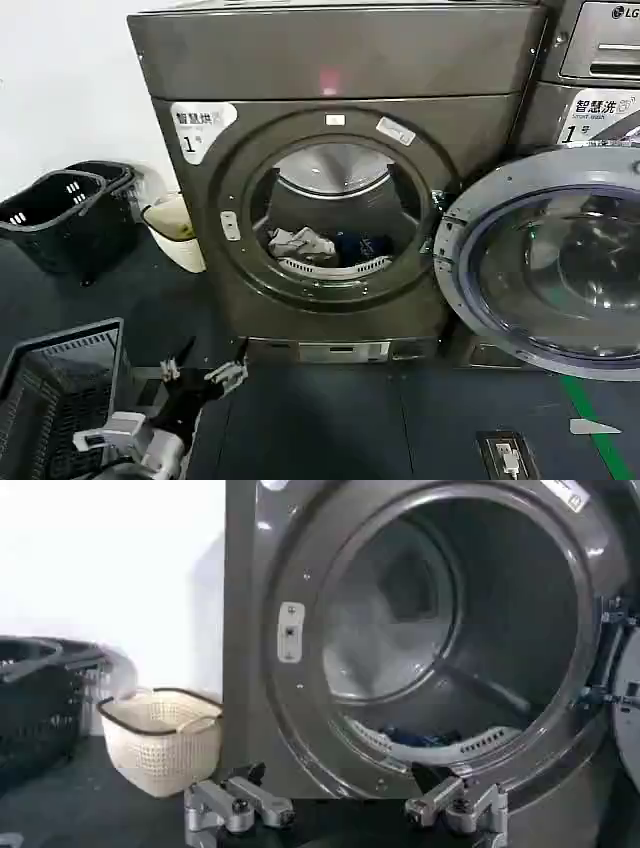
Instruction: Grasp the clothes from the dryer.
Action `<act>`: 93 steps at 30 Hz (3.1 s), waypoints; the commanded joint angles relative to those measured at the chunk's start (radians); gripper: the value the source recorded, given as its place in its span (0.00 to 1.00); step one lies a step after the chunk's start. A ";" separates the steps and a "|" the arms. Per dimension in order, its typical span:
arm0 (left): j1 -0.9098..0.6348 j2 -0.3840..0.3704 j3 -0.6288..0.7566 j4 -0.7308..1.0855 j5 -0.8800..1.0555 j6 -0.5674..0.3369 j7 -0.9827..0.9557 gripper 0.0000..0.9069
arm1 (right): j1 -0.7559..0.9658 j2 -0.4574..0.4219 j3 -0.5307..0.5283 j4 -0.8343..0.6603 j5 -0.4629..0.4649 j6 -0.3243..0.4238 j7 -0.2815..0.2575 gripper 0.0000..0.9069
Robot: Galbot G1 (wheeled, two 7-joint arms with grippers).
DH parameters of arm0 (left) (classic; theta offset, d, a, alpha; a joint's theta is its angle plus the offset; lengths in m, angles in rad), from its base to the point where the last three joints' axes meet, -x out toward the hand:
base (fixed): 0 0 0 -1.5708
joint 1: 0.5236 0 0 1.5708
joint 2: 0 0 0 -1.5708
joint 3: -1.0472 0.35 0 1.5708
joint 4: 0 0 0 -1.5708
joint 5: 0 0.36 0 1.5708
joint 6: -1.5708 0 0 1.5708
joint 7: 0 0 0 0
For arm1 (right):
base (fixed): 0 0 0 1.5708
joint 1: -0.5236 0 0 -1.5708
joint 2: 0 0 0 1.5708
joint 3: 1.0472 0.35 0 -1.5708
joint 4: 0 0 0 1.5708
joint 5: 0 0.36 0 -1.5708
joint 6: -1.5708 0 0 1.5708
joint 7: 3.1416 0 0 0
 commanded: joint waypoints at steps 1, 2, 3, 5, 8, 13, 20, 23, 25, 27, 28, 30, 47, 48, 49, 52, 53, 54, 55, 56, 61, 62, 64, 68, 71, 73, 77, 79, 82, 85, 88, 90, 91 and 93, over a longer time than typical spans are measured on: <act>-0.001 0.002 0.001 0.011 -0.008 -0.012 0.002 1.00 | 0.001 -0.001 -0.012 0.011 0.044 0.035 0.003 1.00; -0.003 0.001 0.001 0.010 -0.018 -0.016 0.003 1.00 | 0.001 0.000 -0.016 0.021 0.045 0.034 0.004 1.00; -0.004 0.000 0.003 0.009 -0.026 -0.020 0.003 1.00 | 0.001 0.002 -0.019 0.029 0.044 0.036 0.004 1.00; -0.006 0.001 0.006 0.009 -0.016 -0.017 0.002 1.00 | 0.002 0.001 -0.021 0.032 0.043 0.036 0.006 1.00; -0.004 0.006 0.005 0.010 0.028 -0.010 0.000 1.00 | 0.000 0.004 -0.021 0.035 0.043 0.040 0.006 1.00; -0.007 0.002 0.013 0.004 0.041 -0.002 -0.007 1.00 | -0.002 0.006 -0.012 0.032 0.044 0.044 0.008 1.00; -0.006 -0.002 0.015 -0.003 0.047 -0.002 -0.018 1.00 | -0.009 0.012 0.000 0.027 0.046 0.049 0.005 1.00; -0.004 -0.002 0.012 -0.007 0.046 -0.002 -0.037 1.00 | -0.010 0.013 0.004 0.023 0.046 0.051 0.003 1.00; -0.003 -0.003 0.012 -0.010 0.045 0.000 -0.034 1.00 | -0.010 0.012 0.005 0.024 0.046 0.052 0.002 1.00; -0.005 -0.005 0.014 -0.012 0.045 0.001 -0.035 1.00 | -0.008 0.014 0.004 0.026 0.046 0.051 0.002 1.00; -0.006 -0.006 0.014 -0.010 0.046 0.000 -0.038 1.00 | -0.008 0.015 0.004 0.025 0.045 0.052 0.002 1.00; -0.004 -0.007 0.015 -0.012 0.044 0.001 -0.043 1.00 | -0.009 0.014 0.007 0.019 0.045 0.052 0.002 1.00; -0.008 -0.019 0.014 -0.019 0.049 0.017 -0.043 1.00 | 0.007 0.013 -0.003 0.014 0.039 0.056 -0.003 1.00; -0.009 -0.019 0.014 -0.019 0.045 0.017 -0.043 1.00 | 0.007 0.013 -0.006 0.015 0.038 0.056 -0.003 1.00; -0.012 -0.018 0.012 -0.019 0.044 0.017 -0.042 1.00 | 0.008 0.014 -0.008 0.015 0.038 0.057 -0.002 1.00; -0.014 -0.018 0.008 -0.014 0.046 0.013 -0.044 1.00 | 0.010 0.017 -0.016 0.019 0.036 0.059 -0.002 1.00; -0.015 -0.017 0.008 -0.014 0.048 0.013 -0.044 1.00 | 0.011 0.017 -0.017 0.019 0.036 0.059 -0.002 1.00; -0.015 -0.017 0.008 -0.014 0.051 0.011 -0.045 1.00 | 0.011 0.017 -0.018 0.018 0.037 0.067 -0.001 1.00; -0.015 -0.015 0.007 -0.015 0.053 0.010 -0.045 1.00 | 0.011 0.017 -0.018 0.017 0.034 0.072 -0.003 1.00; -0.015 -0.014 0.007 -0.016 0.052 0.010 -0.045 1.00 | 0.010 0.018 -0.018 0.018 0.033 0.074 -0.003 1.00; -0.013 -0.008 0.016 -0.028 0.051 0.010 -0.041 1.00 | 0.001 0.023 -0.009 0.025 0.041 0.090 -0.004 1.00; -0.013 -0.008 0.016 -0.030 0.051 0.010 -0.041 1.00 | 0.000 0.024 -0.006 0.025 0.041 0.090 -0.004 1.00; -0.009 -0.007 0.016 -0.036 0.051 0.010 -0.040 1.00 | -0.003 0.024 -0.003 0.026 0.041 0.090 -0.004 1.00; -0.007 -0.005 0.017 -0.041 0.058 -0.023 -0.025 1.00 | -0.005 0.026 -0.007 0.027 0.042 0.116 -0.008 1.00; -0.010 -0.005 0.020 -0.035 0.066 -0.021 -0.022 1.00 | -0.002 0.026 -0.008 0.033 0.056 0.123 -0.002 1.00; -0.014 -0.006 0.022 -0.031 0.069 -0.022 -0.022 1.00 | -0.002 0.025 -0.005 0.030 0.061 0.124 -0.001 1.00; -0.023 -0.006 0.022 -0.028 0.069 -0.024 -0.016 1.00 | -0.004 0.026 0.001 0.033 0.063 0.124 -0.003 1.00; -0.029 -0.005 0.023 -0.024 0.070 -0.026 -0.012 1.00 | -0.005 0.031 0.001 0.030 0.064 0.158 -0.022 1.00; -0.034 -0.003 0.023 -0.022 0.067 -0.024 -0.011 1.00 | -0.007 0.035 0.002 0.032 0.068 0.178 -0.029 1.00; -0.039 0.000 0.022 -0.020 0.066 -0.024 -0.009 1.00 | -0.009 0.037 0.004 0.034 0.070 0.179 -0.028 1.00; -0.039 -0.001 0.026 -0.019 0.067 -0.023 -0.007 1.00 | -0.011 0.037 0.007 0.027 0.070 0.188 -0.029 1.00; -0.039 -0.001 0.026 -0.019 0.068 -0.023 -0.007 1.00 | -0.012 0.037 0.009 0.027 0.071 0.188 -0.031 1.00; -0.039 -0.001 0.026 -0.020 0.067 -0.023 -0.007 1.00 | -0.012 0.037 0.009 0.028 0.071 0.188 -0.031 1.00; -0.039 -0.001 0.025 -0.020 0.068 -0.023 -0.006 1.00 | -0.012 0.036 0.008 0.027 0.071 0.189 -0.031 1.00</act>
